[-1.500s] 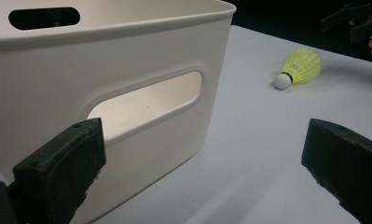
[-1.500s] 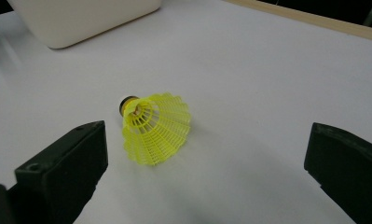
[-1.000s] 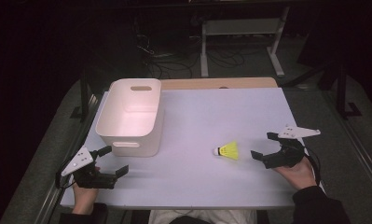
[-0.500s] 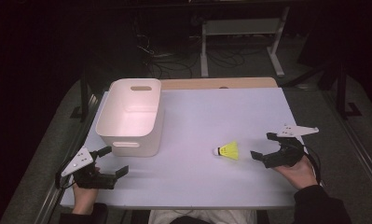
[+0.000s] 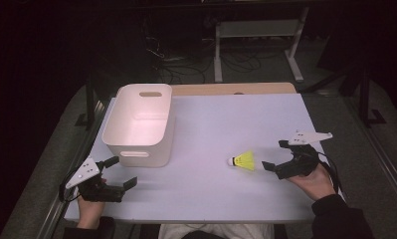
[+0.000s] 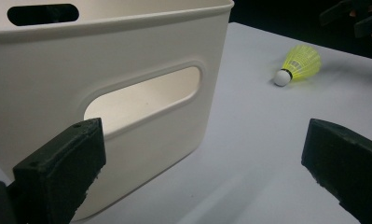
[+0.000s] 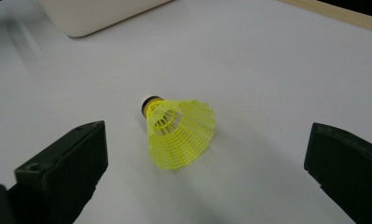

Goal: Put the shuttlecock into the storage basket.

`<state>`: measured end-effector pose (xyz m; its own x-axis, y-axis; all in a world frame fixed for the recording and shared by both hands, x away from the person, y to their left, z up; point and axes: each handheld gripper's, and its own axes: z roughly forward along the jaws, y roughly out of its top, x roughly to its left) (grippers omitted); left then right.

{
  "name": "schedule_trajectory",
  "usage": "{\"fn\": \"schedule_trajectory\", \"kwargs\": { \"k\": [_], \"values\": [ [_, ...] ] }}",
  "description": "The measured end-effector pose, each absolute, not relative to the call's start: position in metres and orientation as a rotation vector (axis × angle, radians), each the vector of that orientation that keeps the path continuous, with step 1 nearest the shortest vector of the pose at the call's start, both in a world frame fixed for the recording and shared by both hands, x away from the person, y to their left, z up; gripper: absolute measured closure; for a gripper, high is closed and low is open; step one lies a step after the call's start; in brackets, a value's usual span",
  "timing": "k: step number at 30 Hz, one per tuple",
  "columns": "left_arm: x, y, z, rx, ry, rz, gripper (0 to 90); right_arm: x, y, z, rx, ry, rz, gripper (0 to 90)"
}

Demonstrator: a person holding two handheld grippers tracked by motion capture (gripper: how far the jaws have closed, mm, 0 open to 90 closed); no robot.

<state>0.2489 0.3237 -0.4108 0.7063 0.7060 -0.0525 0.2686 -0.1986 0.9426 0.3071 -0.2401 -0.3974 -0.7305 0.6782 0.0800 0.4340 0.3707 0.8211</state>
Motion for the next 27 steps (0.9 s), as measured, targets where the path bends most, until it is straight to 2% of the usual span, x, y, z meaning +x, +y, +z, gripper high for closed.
{"fn": "schedule_trajectory", "kwargs": {
  "k": [27],
  "values": [
    [0.249, 0.323, -0.411, 1.780, 0.769, 0.474, 0.0, 0.306, -0.206, -0.384, 0.832, 2.485, 1.262, 0.0]
  ]
}}
